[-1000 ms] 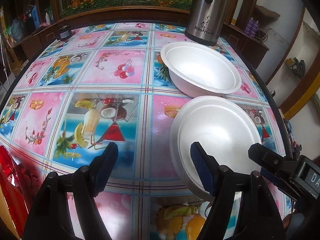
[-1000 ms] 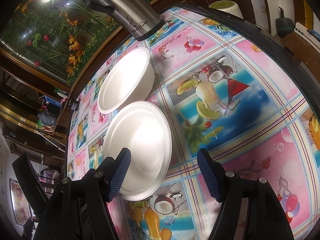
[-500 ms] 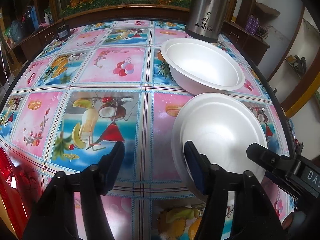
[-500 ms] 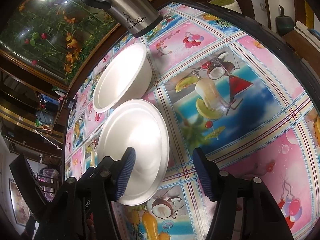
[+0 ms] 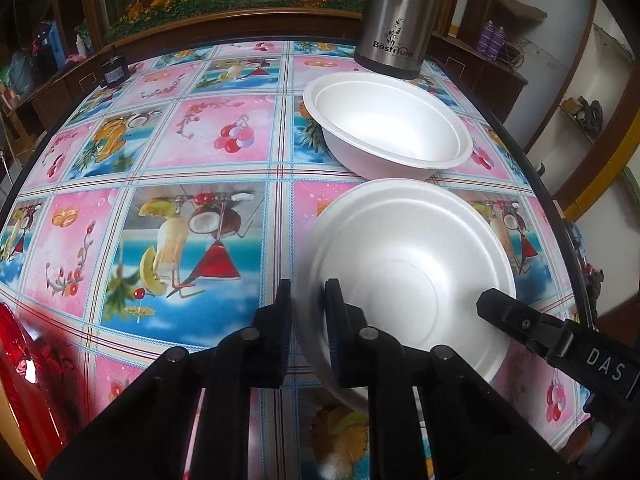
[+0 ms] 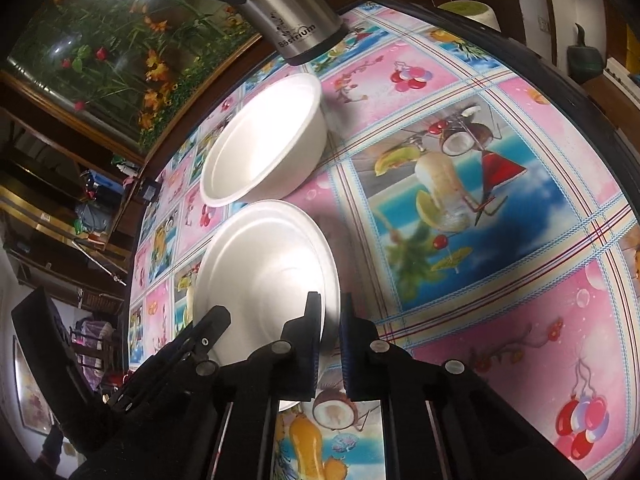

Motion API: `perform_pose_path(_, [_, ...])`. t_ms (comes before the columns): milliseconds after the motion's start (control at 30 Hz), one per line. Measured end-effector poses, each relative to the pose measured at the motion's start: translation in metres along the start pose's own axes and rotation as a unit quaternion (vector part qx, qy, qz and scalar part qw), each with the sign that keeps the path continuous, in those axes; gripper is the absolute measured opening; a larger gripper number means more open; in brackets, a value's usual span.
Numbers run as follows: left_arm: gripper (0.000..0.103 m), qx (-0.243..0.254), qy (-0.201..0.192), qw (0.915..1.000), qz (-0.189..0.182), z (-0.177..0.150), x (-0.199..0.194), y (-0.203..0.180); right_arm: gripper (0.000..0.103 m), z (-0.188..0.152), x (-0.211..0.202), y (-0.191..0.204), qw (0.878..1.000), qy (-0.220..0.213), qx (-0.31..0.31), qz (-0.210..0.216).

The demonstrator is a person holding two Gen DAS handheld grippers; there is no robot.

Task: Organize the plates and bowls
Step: 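Lift the white foam plate off the table with both grippers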

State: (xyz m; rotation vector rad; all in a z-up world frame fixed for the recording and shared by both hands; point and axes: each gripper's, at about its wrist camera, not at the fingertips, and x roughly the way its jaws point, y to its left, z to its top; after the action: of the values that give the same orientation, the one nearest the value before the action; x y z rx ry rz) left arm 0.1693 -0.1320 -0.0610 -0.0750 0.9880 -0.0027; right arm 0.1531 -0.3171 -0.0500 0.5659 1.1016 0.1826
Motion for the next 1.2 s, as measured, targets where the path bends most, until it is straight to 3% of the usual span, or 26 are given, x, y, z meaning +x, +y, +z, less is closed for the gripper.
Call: perform_pose_path(1200, [0.012, 0.002, -0.032, 0.9994, -0.015, -0.026, -0.060, 0.018, 0.008, -0.038, -0.052, 0.025, 0.999, -0.030, -0.024, 0.015])
